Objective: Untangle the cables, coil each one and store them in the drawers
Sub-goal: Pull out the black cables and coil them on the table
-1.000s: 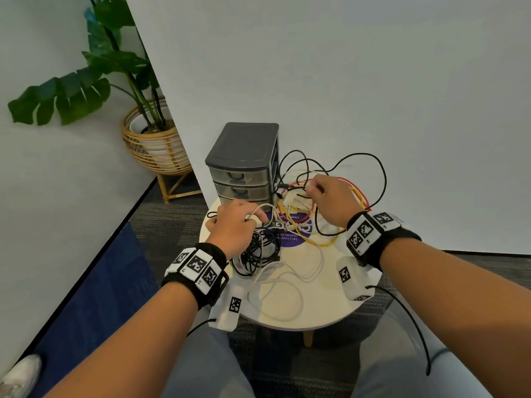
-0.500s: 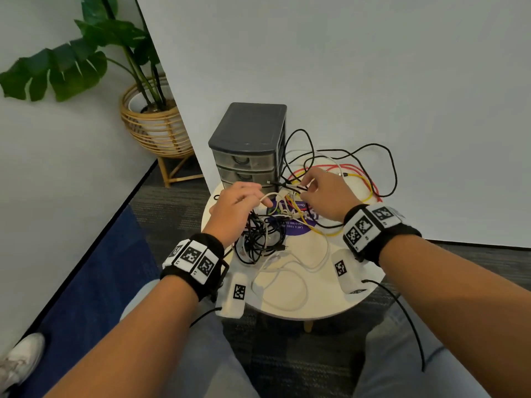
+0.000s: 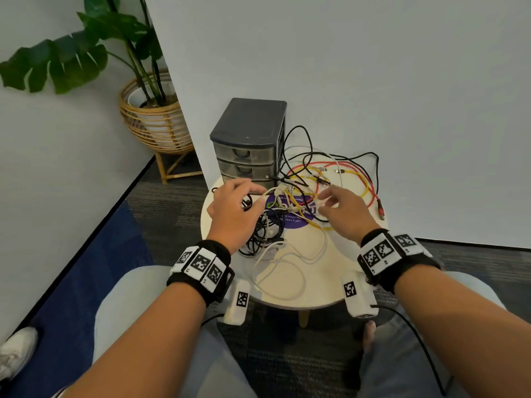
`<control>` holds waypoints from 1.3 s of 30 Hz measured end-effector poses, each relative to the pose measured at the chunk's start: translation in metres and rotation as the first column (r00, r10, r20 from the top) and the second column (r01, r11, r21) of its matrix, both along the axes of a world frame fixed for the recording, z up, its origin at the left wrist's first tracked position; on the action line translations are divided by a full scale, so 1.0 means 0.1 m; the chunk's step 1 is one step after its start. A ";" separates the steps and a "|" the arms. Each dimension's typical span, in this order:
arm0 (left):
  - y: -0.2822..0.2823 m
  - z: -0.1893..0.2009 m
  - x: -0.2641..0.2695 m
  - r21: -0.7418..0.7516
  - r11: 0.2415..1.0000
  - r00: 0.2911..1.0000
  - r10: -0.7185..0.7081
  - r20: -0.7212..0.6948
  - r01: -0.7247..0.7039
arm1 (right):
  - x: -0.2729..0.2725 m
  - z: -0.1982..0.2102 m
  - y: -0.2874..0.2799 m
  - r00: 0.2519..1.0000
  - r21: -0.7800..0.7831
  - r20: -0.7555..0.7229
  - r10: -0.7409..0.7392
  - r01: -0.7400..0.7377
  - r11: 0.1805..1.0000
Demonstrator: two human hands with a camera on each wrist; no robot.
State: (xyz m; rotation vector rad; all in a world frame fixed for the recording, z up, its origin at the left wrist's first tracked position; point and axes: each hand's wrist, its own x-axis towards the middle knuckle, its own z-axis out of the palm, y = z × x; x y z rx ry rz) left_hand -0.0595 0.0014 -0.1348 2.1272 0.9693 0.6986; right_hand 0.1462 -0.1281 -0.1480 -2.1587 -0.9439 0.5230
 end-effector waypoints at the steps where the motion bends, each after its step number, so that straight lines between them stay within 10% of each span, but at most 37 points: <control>1: 0.00 0.01 0.01 0.007 1.000 1.000 0.004 -0.003 -0.004 | 0.01 -0.02 0.00 0.998 -0.070 0.010 0.067 -0.066 0.995; 13: -0.02 0.10 0.00 0.020 0.988 0.983 0.157 -0.090 -0.156 | -0.11 0.18 0.02 0.969 -0.020 -0.049 0.242 -0.243 0.970; 19: -0.06 0.10 0.00 -0.002 0.981 0.977 0.191 -0.093 -0.192 | -0.39 0.06 -0.13 0.756 -0.250 -0.130 0.641 -0.651 0.716; 28: -0.08 0.09 -0.06 -0.060 0.996 0.978 0.057 -0.199 -0.070 | -0.09 0.43 -0.29 0.896 0.118 -0.226 0.381 -0.364 0.924; 33: -0.02 0.08 -0.09 -0.127 0.988 0.988 0.073 -0.139 -0.091 | 0.03 0.23 -0.34 0.960 -0.271 -0.004 0.279 -0.270 0.924; 39: -0.02 0.04 -0.08 -0.104 0.992 0.987 0.060 -0.151 -0.076 | -0.09 0.15 -0.31 0.823 -0.518 0.008 0.568 -0.483 0.706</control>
